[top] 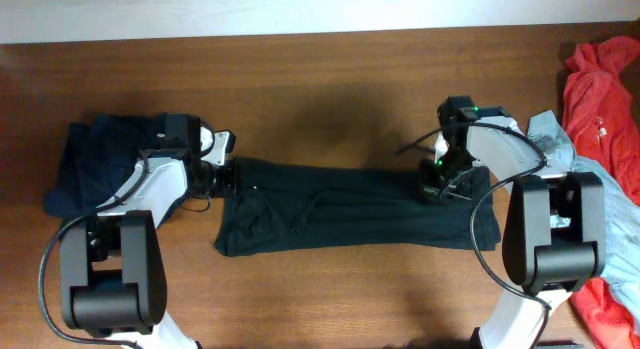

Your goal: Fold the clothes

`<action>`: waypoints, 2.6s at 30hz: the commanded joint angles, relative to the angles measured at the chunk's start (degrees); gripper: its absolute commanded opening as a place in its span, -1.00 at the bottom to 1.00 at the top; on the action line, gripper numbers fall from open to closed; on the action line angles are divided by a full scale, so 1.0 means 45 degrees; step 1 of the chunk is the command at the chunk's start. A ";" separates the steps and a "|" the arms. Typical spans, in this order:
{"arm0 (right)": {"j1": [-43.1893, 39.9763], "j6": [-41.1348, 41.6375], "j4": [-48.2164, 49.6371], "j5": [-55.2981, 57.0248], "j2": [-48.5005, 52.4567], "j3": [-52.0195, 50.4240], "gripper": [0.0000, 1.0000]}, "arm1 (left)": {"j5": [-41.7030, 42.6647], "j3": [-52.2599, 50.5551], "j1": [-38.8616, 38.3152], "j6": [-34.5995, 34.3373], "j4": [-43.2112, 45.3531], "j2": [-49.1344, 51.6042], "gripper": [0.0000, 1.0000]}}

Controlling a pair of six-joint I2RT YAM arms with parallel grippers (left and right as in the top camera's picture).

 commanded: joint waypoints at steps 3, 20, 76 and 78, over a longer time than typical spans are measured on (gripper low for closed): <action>0.0049 -0.1341 -0.1180 -0.0053 -0.0942 -0.0029 -0.91 | 0.0005 0.0141 0.0044 -0.0126 -0.0005 -0.0364 -0.99; 0.2458 -0.1579 0.4575 -0.2249 -0.0534 -0.0034 -0.90 | 0.0010 0.0141 0.0044 -0.0126 -0.0015 -0.0364 -0.99; -0.4080 -0.1734 0.1923 0.0772 -0.0865 -0.0092 -0.20 | 0.0005 0.1817 0.0019 0.0996 -0.1151 -0.0223 -0.49; -0.4148 -0.1763 0.2307 0.0816 -0.0865 -0.0092 -0.06 | 0.0005 0.1817 0.0019 0.0996 -0.1049 -0.0209 -0.47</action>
